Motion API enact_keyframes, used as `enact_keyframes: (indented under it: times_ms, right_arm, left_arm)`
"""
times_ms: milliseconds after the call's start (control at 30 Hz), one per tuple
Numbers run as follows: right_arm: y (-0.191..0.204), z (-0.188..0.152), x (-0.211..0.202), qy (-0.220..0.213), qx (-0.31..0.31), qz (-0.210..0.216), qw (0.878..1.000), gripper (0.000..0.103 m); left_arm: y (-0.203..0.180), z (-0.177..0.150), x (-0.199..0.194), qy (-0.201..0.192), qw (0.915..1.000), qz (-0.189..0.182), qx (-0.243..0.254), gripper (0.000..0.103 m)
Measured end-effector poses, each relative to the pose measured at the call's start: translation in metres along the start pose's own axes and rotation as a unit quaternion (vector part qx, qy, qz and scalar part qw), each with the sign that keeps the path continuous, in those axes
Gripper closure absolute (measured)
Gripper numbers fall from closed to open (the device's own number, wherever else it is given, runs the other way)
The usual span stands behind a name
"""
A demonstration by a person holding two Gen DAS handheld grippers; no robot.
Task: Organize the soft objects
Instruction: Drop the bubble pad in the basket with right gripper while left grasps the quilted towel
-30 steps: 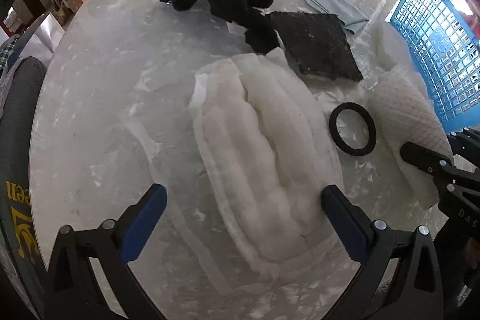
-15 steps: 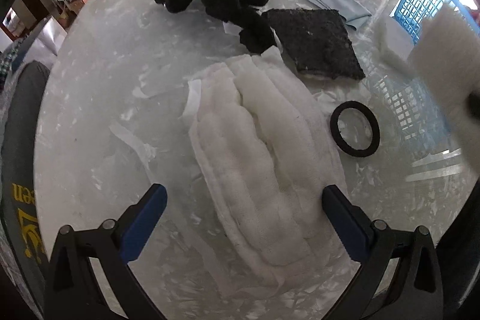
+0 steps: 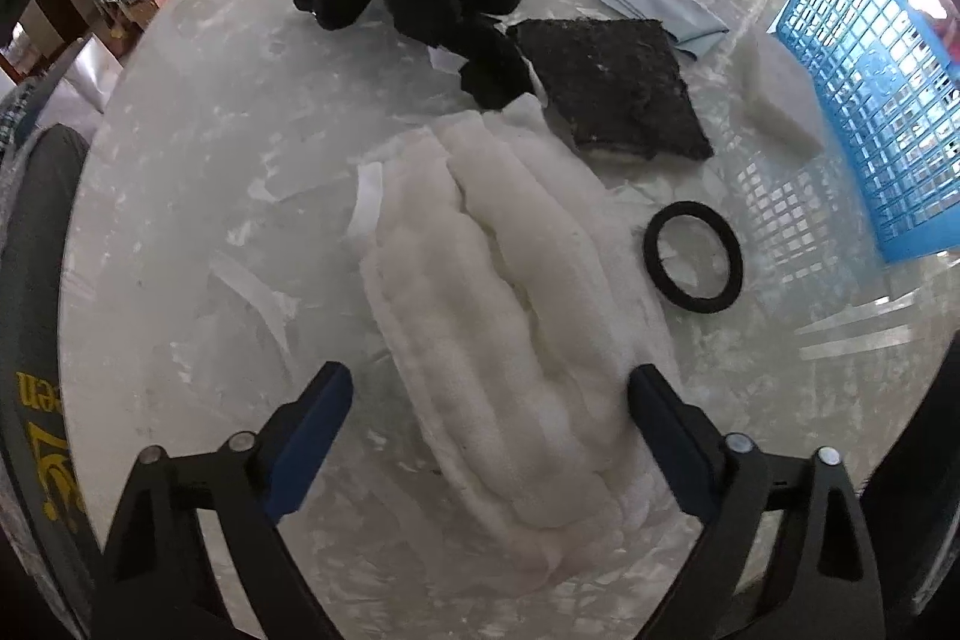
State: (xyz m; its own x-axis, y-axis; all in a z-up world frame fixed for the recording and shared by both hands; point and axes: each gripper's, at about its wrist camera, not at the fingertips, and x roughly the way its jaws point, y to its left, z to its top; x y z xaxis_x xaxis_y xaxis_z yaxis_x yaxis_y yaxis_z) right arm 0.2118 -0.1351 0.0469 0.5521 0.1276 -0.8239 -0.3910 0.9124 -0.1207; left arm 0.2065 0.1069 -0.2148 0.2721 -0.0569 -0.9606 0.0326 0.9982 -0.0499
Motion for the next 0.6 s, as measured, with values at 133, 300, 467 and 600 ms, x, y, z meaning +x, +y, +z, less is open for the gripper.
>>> enact_keyframes:
  times_ms: [133, 300, 467, 600]
  right_arm:
    - [-0.027, -0.003, 0.009, 0.012, -0.006, -0.036, 0.999, 0.085]
    - [-0.055, -0.019, 0.029, 0.046, -0.015, -0.061, 0.997, 0.085]
    - [-0.072, -0.045, 0.054, 0.082, -0.012, -0.044, 0.996, 0.085]
    - [-0.065, -0.06, 0.079, 0.11, -0.047, -0.036, 0.992, 0.085]
  left_arm:
    - [0.004, 0.0, 0.001, -0.001, 1.0, -0.002, 0.007, 0.015]
    - [0.0, -0.004, -0.007, -0.005, 0.9995, -0.019, 0.023, 0.047]
    - [-0.013, -0.005, -0.011, -0.013, 0.9987, -0.035, 0.036, 0.061]
    - [-0.019, -0.007, -0.014, -0.013, 0.9984, -0.046, 0.031, 0.073]
